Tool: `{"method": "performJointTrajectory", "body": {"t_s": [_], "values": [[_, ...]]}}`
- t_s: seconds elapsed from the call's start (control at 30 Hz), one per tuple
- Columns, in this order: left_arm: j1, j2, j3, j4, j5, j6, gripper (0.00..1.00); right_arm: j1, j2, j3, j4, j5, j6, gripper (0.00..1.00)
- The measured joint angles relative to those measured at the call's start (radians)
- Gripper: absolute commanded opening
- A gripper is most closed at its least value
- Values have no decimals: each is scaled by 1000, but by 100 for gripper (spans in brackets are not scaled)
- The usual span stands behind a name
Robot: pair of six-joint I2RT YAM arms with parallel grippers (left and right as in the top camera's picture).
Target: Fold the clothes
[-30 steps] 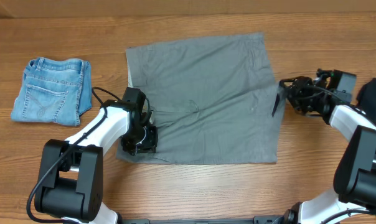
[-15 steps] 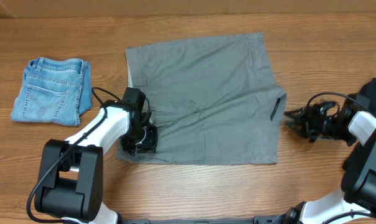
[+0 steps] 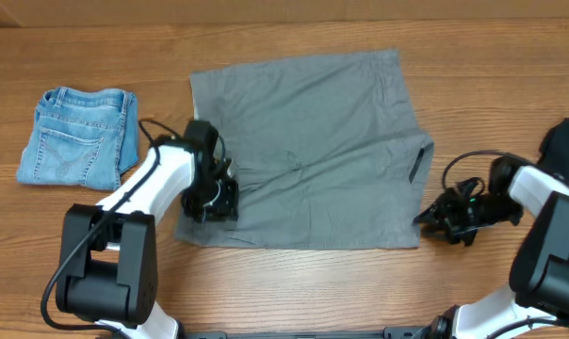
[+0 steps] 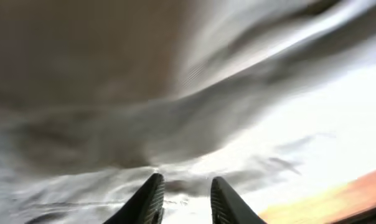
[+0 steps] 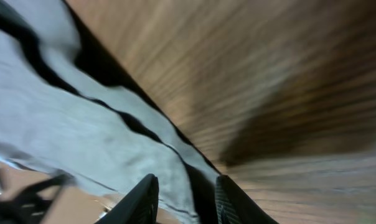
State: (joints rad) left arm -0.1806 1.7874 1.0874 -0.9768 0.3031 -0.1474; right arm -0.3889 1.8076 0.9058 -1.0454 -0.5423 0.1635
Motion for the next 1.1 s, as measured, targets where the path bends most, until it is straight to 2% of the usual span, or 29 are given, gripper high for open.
{"method": "performJointTrajectory", "body": {"t_s": [0.07,0.1,0.17,0.23,0.33,0.5,0.7,0.8,0.97,1.1], "values": [[0,0,58,-23,-3,11,37,28,0,-19,2,2,-6,30],[0,0,81,-27,-9,16,40,40,0,-23,0,0,-8,23],[5,0,118,-29,-31,24,44,56,0,-24,-4,-4,-27,14],[13,0,141,-10,-56,25,44,58,0,-24,-20,-1,-37,4],[33,0,147,50,-80,28,39,55,0,-25,-47,48,-23,4],[48,0,148,182,-100,73,35,29,-4,-24,-62,185,100,4],[47,33,150,264,-93,100,32,11,-13,-20,-74,231,169,15],[47,90,150,283,-90,105,27,10,-16,-8,-82,237,158,19],[50,168,156,359,-79,121,27,8,-85,45,-128,261,136,24],[50,188,159,426,-68,125,22,5,-219,90,-199,264,136,38]]}}
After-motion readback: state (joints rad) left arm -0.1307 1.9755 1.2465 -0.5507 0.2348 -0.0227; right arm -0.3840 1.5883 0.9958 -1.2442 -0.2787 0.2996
